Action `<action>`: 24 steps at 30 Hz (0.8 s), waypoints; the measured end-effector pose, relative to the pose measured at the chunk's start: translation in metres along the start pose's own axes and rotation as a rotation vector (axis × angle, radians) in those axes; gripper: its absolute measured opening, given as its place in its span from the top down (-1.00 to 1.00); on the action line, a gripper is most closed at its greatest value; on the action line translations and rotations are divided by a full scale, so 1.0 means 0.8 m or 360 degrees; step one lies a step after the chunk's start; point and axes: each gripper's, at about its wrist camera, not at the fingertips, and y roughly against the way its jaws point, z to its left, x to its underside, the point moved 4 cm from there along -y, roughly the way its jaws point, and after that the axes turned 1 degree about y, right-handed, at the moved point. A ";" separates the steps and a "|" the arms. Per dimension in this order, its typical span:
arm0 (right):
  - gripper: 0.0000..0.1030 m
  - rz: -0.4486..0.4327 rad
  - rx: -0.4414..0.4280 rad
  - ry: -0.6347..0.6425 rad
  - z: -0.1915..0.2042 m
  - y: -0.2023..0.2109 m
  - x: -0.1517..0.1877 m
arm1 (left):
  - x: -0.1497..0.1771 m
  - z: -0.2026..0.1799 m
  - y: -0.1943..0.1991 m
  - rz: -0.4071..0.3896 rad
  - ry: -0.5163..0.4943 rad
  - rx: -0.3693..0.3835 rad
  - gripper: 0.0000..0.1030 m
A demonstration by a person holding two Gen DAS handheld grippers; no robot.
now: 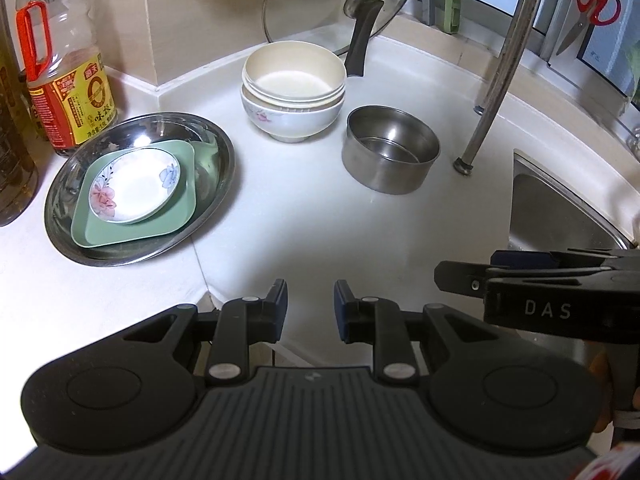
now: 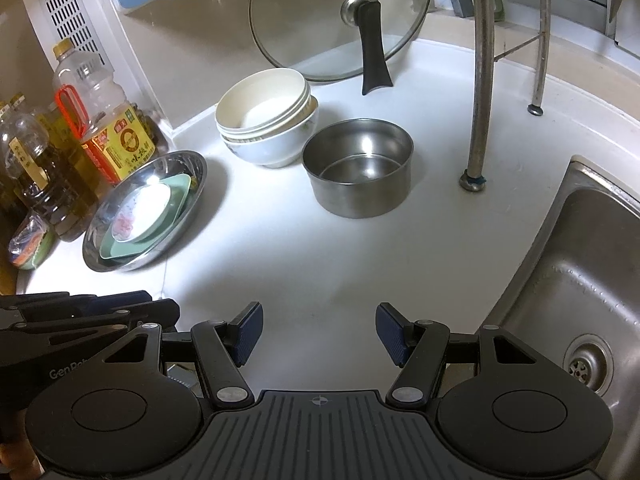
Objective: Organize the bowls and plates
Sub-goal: 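Move both grippers to the rim of the small steel pot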
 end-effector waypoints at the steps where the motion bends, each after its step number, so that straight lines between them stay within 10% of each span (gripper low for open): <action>1: -0.22 0.0003 0.0000 0.0000 -0.001 -0.001 -0.001 | -0.001 0.000 -0.002 0.0003 -0.0003 -0.0001 0.58; 24: -0.22 0.0028 0.0069 -0.0077 -0.027 -0.050 -0.037 | -0.052 -0.001 -0.060 0.0038 -0.0056 0.0058 0.58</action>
